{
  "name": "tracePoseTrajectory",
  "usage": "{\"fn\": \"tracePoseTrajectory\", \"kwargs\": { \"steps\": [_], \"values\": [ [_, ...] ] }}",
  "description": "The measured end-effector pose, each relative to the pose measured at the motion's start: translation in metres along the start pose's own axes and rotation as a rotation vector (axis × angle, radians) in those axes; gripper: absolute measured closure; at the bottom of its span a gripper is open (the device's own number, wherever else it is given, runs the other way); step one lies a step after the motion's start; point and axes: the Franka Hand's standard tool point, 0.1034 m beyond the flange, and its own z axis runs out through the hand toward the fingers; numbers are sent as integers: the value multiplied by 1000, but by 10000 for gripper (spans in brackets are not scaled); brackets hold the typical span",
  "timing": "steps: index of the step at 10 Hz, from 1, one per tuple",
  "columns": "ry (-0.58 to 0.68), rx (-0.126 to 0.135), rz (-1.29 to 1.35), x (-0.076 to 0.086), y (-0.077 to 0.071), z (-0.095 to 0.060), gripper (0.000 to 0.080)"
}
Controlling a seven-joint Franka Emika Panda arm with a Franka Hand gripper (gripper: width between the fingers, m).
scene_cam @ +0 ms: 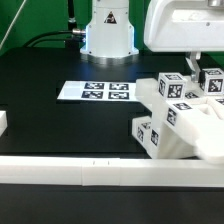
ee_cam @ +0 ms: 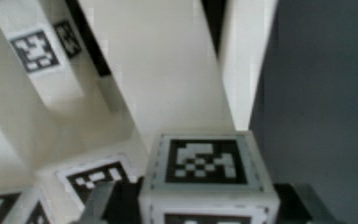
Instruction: Assemble chair
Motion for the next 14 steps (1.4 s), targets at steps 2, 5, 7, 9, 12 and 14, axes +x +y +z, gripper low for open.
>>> {"fn": "tracePoseTrajectory", "kwargs": {
  "steps": [2,5,7,9,12,14],
  "values": [
    [6,1,87,1,1,0,515],
    [4,7,332,1,1,0,515],
    [1,16,562,-1,0,1,515],
    [-14,13,820,-3,-3,1,515],
    [-38,31,1042,-4,-4,2,515],
    [-38,36,921,-3,-3,2,218]
  ]
}}
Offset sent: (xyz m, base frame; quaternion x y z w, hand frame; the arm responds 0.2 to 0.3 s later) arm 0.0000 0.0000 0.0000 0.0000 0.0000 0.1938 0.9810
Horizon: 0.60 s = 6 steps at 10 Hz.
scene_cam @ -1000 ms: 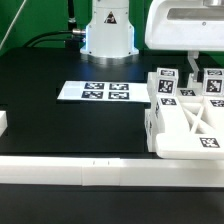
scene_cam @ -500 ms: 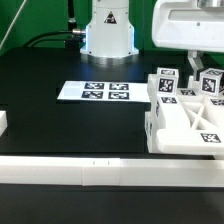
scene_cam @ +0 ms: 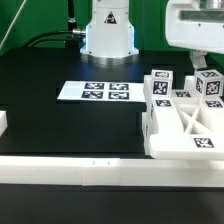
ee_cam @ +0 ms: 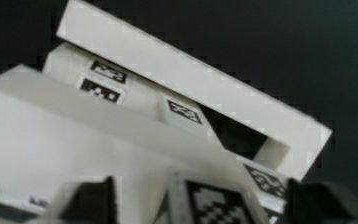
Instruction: Assemble chair
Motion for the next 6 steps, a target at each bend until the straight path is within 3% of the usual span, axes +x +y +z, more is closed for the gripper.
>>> {"fn": "tracePoseTrajectory", "kwargs": {
  "steps": [3,6],
  "values": [
    [1,1,-188,-1,0,0,154],
    [3,0,-442,4,2,0,151]
  ]
}}
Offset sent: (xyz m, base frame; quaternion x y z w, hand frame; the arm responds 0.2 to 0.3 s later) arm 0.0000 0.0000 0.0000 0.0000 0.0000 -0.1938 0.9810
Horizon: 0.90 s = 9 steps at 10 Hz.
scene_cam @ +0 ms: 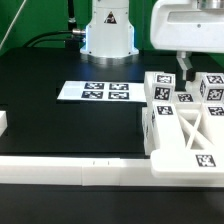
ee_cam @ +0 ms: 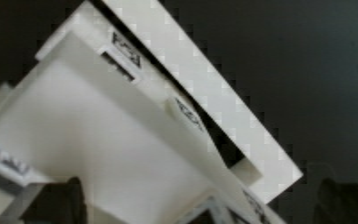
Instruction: Assemble chair
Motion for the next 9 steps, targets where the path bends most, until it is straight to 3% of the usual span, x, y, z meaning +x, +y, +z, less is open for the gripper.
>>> {"fn": "tracePoseTrajectory", "kwargs": {
  "steps": [7,9],
  "values": [
    [10,3,-387,-3,3,4,150],
    [-19,-3,-421,4,0,-15,150]
  ]
}}
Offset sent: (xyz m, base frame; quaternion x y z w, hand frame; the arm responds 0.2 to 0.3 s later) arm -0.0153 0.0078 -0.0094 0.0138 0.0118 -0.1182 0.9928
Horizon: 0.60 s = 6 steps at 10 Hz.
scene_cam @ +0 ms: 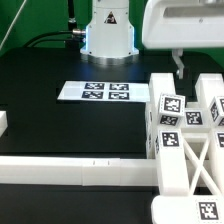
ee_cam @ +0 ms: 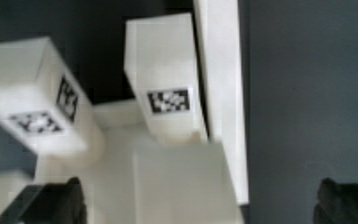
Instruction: Assemble chair
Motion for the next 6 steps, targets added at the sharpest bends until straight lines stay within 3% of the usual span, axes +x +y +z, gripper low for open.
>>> {"fn": "tracePoseTrajectory", "kwargs": {
  "steps": [2,3,4,6],
  "values": [
    [3,10,-19,7,4,-22,150],
    [1,8,-55,14,13,-29,150],
    [6,8,-80,24,22,-34,150],
    [7,8,-69,23,21,-32,150]
  ]
}}
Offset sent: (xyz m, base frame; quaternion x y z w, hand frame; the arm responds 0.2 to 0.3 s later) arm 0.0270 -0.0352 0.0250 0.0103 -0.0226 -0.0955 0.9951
